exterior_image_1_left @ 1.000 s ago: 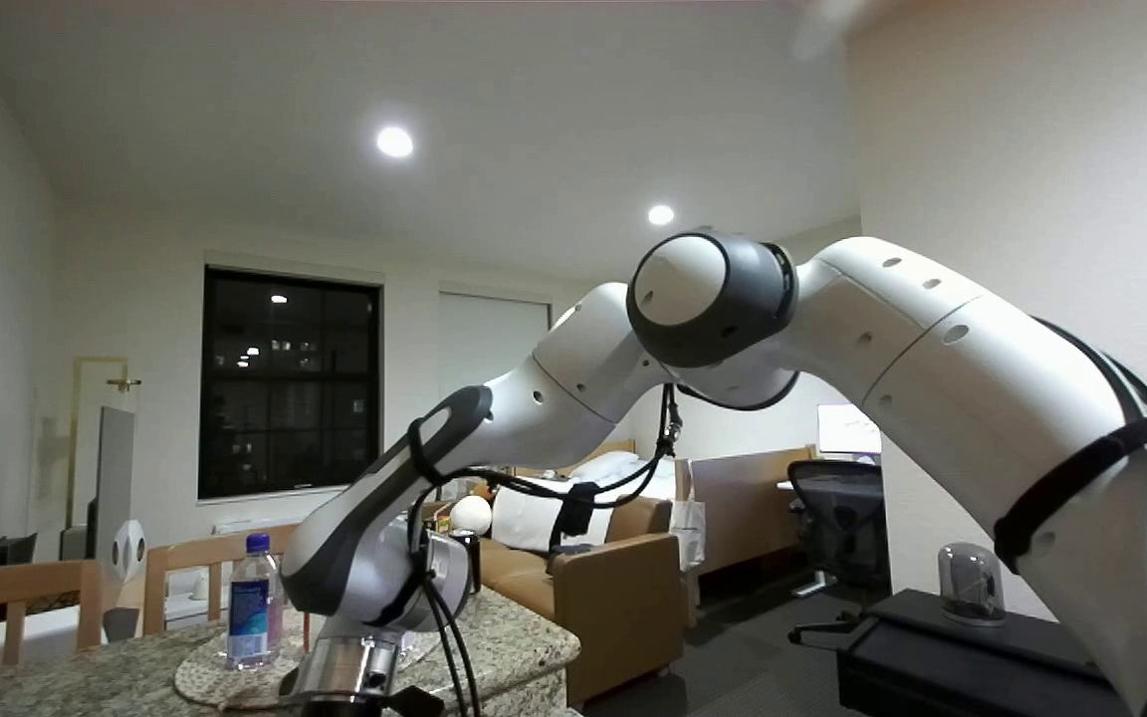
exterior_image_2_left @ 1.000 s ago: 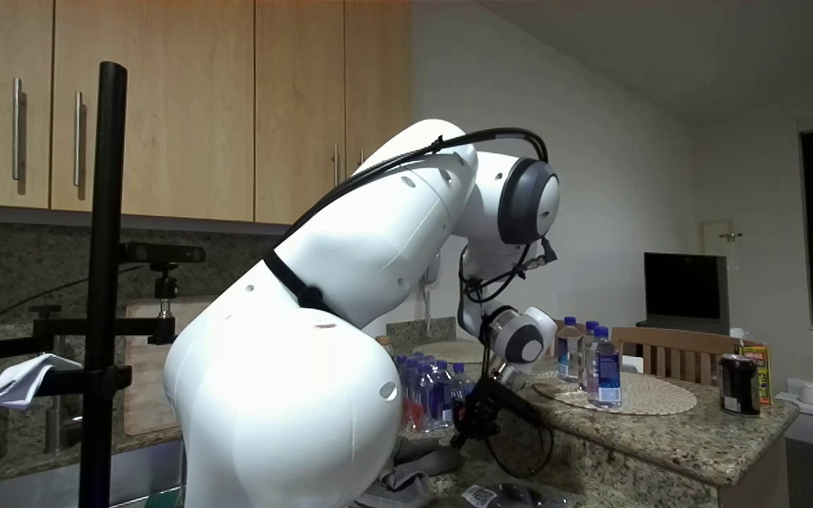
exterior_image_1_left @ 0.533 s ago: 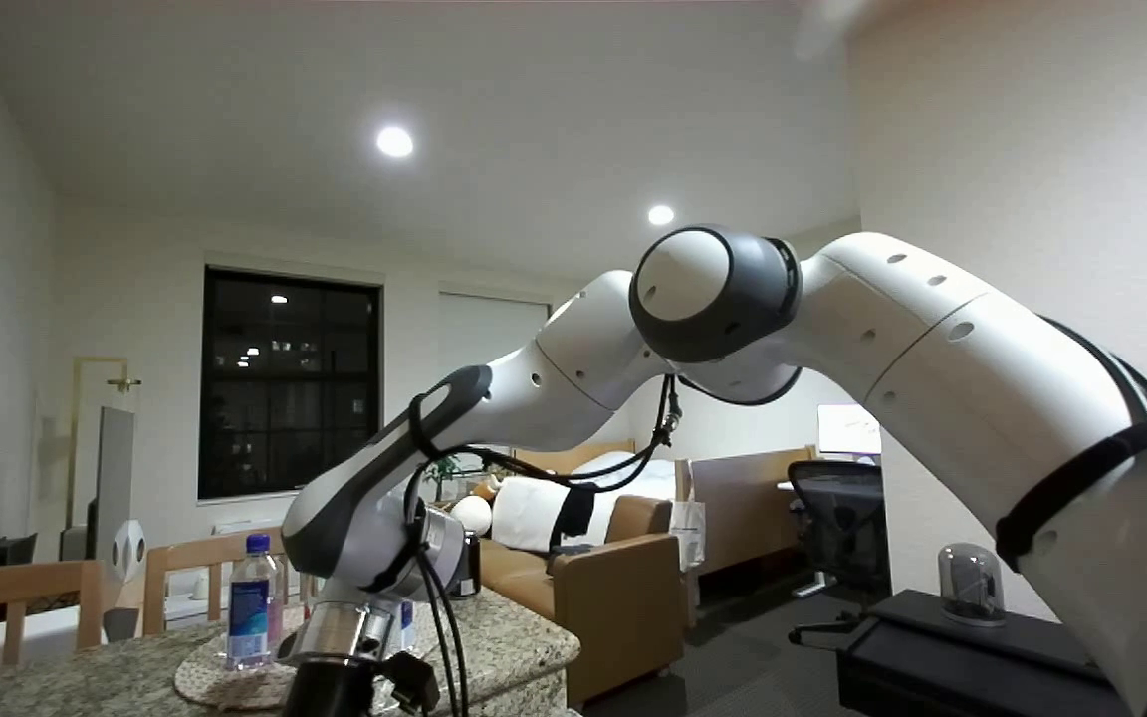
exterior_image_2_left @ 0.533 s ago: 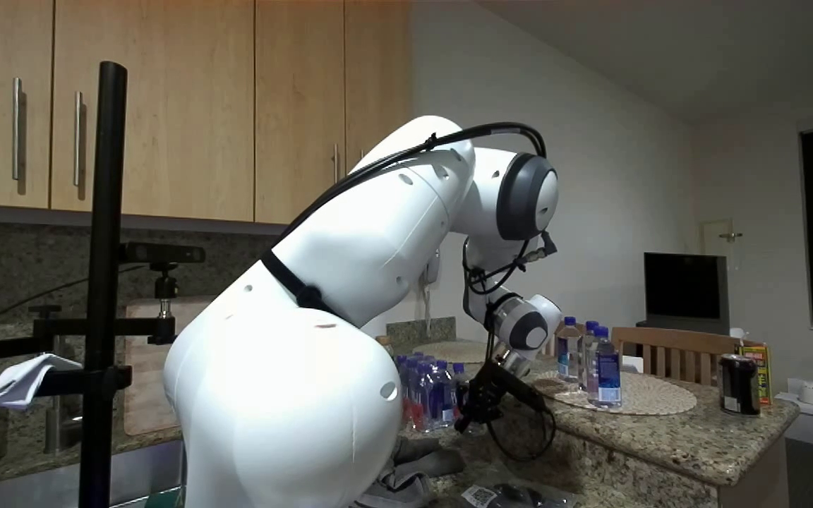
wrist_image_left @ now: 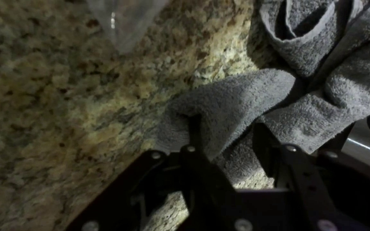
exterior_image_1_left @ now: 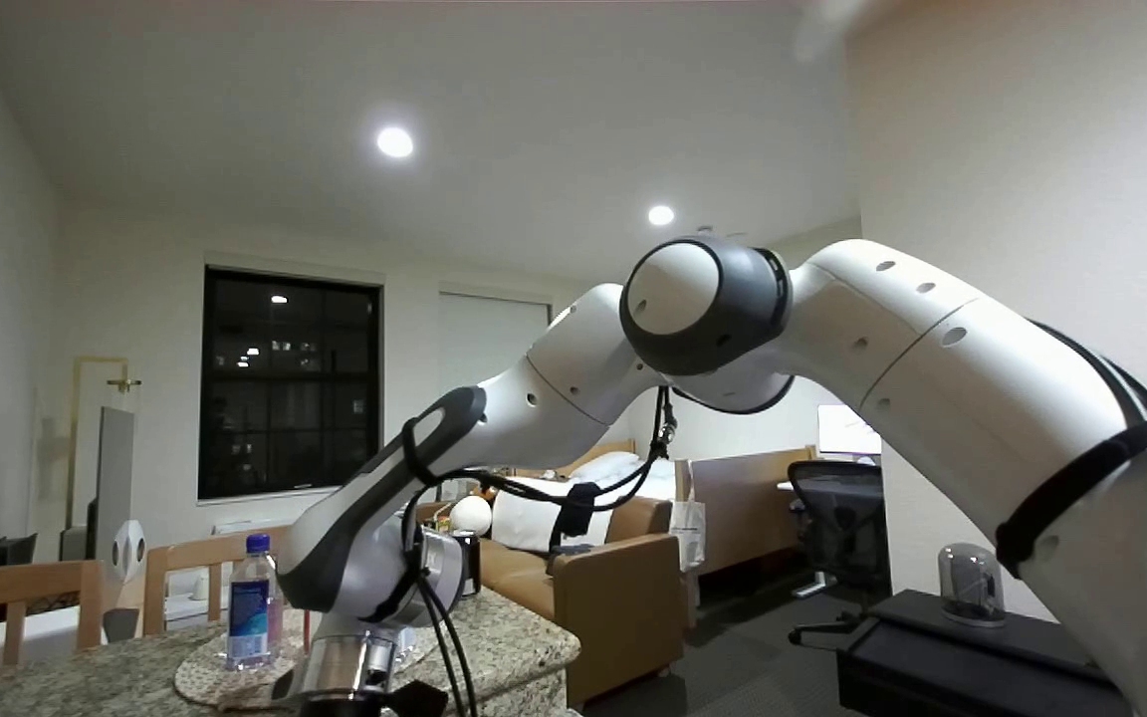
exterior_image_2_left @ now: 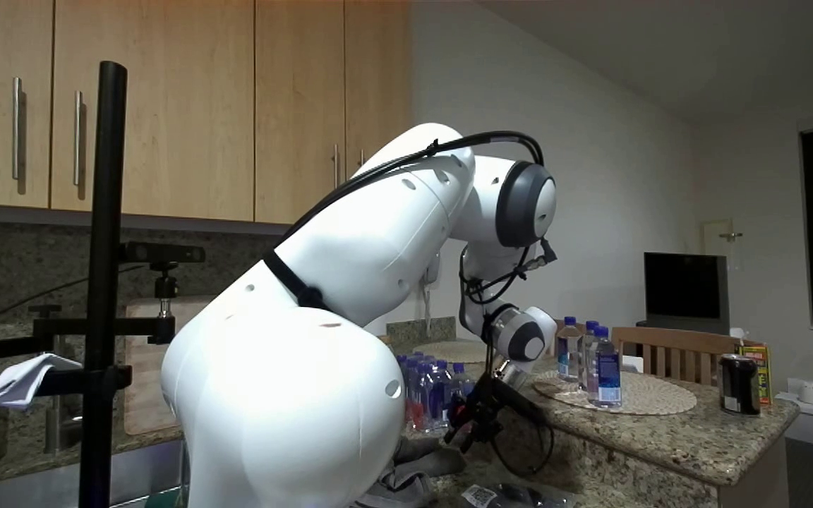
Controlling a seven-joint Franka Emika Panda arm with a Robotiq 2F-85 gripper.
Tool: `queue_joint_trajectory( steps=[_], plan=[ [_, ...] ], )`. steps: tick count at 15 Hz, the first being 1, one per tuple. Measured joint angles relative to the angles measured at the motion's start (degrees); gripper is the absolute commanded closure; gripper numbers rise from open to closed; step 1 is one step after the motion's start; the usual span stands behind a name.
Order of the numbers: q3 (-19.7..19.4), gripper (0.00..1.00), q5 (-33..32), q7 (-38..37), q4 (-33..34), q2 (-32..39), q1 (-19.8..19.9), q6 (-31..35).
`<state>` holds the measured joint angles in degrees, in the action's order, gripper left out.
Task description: Move the grey towel to the right.
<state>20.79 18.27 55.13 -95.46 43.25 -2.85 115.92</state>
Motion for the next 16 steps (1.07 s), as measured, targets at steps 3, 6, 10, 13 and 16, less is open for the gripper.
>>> queue_joint_trajectory(
  steps=[3,6,10,13,16],
  plan=[
    [0.0,0.03,-1.0,4.1,0.0,0.8,-0.2,0.0],
    [0.0,0.0,-3.6,7.3,0.0,1.0,-0.9,0.2],
    [-0.1,0.0,-6.7,8.1,-2.4,-0.8,-2.9,6.8],
    [0.4,0.0,-6.2,6.3,-9.8,-5.5,-3.9,20.2],
    [1.1,0.0,-6.3,2.9,-18.4,-10.4,-4.5,33.7]
  ],
)
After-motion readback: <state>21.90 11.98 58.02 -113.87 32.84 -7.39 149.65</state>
